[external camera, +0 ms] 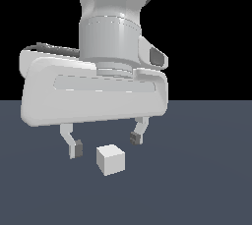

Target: Plug the charger into the wall socket.

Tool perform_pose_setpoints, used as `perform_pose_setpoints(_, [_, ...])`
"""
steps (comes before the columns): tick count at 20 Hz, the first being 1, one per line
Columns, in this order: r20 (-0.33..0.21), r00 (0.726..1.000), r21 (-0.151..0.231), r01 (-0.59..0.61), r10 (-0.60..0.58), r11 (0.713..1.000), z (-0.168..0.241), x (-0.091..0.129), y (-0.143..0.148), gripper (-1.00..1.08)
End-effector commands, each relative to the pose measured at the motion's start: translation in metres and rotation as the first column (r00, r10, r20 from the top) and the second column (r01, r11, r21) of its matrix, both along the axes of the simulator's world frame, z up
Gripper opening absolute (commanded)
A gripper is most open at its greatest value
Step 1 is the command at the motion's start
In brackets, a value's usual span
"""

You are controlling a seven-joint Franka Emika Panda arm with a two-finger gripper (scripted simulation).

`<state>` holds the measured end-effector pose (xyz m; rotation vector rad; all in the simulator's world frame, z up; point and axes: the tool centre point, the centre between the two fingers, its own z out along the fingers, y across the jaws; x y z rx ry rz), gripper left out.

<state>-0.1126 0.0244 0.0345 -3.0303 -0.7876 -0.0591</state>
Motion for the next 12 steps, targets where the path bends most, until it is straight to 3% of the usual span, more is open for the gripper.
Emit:
perform_pose_setpoints(1, [0.000,1.000,0.000,-0.001,0.001,1.000,-0.011,0.000,0.000,1.00])
perform_pose_setpoints(8, [0.000,1.000,0.000,-0.002,0.002,1.000,-0.023,0.000,0.000,1.00])
perform_pose_setpoints(9, [0.000,1.000,0.000,-0.002,0.002,1.000,-0.023,0.000,0.000,-1.00])
perform_pose_setpoints(12, [0.000,1.000,0.000,-0.002,0.002,1.000,-0.023,0.000,0.000,-1.00])
